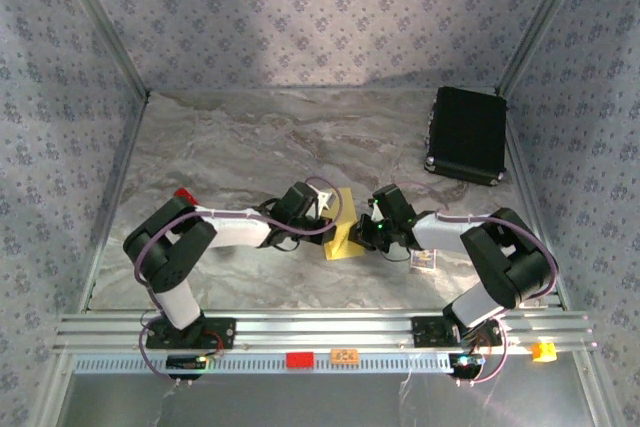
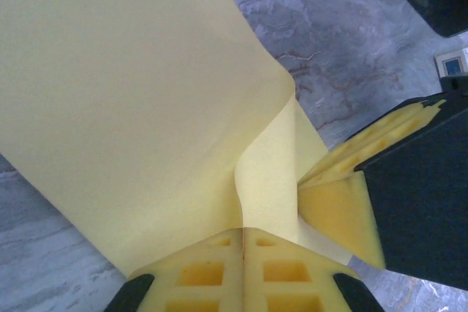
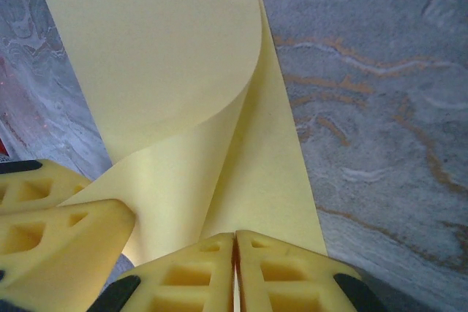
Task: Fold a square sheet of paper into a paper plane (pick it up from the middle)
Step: Fold the triangle a second time at the center of the table.
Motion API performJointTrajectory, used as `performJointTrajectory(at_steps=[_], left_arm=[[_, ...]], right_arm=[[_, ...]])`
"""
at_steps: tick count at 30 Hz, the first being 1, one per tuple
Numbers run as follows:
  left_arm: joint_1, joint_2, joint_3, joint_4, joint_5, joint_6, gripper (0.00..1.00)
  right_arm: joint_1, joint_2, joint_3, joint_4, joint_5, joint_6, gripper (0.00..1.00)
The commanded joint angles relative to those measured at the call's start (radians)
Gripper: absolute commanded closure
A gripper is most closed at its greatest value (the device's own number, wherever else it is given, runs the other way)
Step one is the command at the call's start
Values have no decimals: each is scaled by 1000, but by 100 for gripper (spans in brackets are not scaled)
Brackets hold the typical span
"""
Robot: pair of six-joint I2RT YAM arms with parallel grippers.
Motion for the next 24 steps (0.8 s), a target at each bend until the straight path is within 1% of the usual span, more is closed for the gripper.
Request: performJointTrajectory(at_steps=[1, 6, 12, 24], left_arm=[[10, 3, 28, -5, -2, 22, 99], [19, 11, 36, -16, -8, 40, 99], [23, 31, 75, -78, -19, 91, 99], [24, 61, 68, -81, -17, 92, 99]], right_arm=[[3, -1, -9, -69, 55, -17, 87], [1, -9, -10, -71, 55, -22, 87], [3, -9, -16, -47, 41, -23, 87], [4, -17, -18, -44, 41, -23, 86]])
